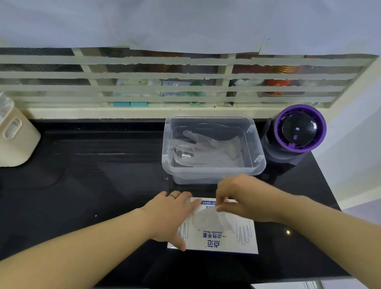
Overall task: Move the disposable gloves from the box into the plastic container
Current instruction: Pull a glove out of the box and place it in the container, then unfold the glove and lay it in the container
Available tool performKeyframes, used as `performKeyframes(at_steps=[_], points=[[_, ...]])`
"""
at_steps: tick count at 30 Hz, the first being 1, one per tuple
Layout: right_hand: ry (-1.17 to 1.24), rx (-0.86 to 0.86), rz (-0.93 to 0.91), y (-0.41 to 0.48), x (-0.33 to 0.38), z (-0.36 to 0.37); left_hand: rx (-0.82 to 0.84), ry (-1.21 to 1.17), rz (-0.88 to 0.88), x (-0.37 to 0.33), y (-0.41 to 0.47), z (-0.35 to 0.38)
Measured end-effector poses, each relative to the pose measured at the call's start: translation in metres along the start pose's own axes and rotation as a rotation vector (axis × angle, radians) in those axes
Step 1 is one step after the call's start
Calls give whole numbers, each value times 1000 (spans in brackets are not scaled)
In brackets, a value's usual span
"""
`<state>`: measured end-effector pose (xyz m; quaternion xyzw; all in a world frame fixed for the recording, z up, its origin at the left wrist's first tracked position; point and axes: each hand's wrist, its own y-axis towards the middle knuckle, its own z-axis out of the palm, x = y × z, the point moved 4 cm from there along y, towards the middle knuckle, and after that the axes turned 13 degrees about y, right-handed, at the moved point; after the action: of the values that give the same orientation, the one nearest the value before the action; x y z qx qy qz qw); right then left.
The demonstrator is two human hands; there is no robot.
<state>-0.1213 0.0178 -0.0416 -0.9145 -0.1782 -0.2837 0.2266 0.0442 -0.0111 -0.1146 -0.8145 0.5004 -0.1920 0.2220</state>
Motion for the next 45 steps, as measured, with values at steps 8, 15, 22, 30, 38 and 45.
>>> performKeyframes(at_steps=[8,15,22,30,38,45], points=[[357,-405,156,-19,0,-93,54,-112,-12,-2,-8,-11],[1170,-465,270,-25,-11,-95,-114,-891,-49,21,-31,-75],[1472,-436,341,-11,-3,-93,-368,-1775,-46,51,-25,-122],[1654,-385,426,-1,-11,-72,-593,-1970,-259,52,1,-137],[1660,-460,436,-3,-24,-70,-625,-2042,-300,62,-1,-133],[1458,-714,411,-5,-43,-94,-709,-2010,-233,77,-13,-131]])
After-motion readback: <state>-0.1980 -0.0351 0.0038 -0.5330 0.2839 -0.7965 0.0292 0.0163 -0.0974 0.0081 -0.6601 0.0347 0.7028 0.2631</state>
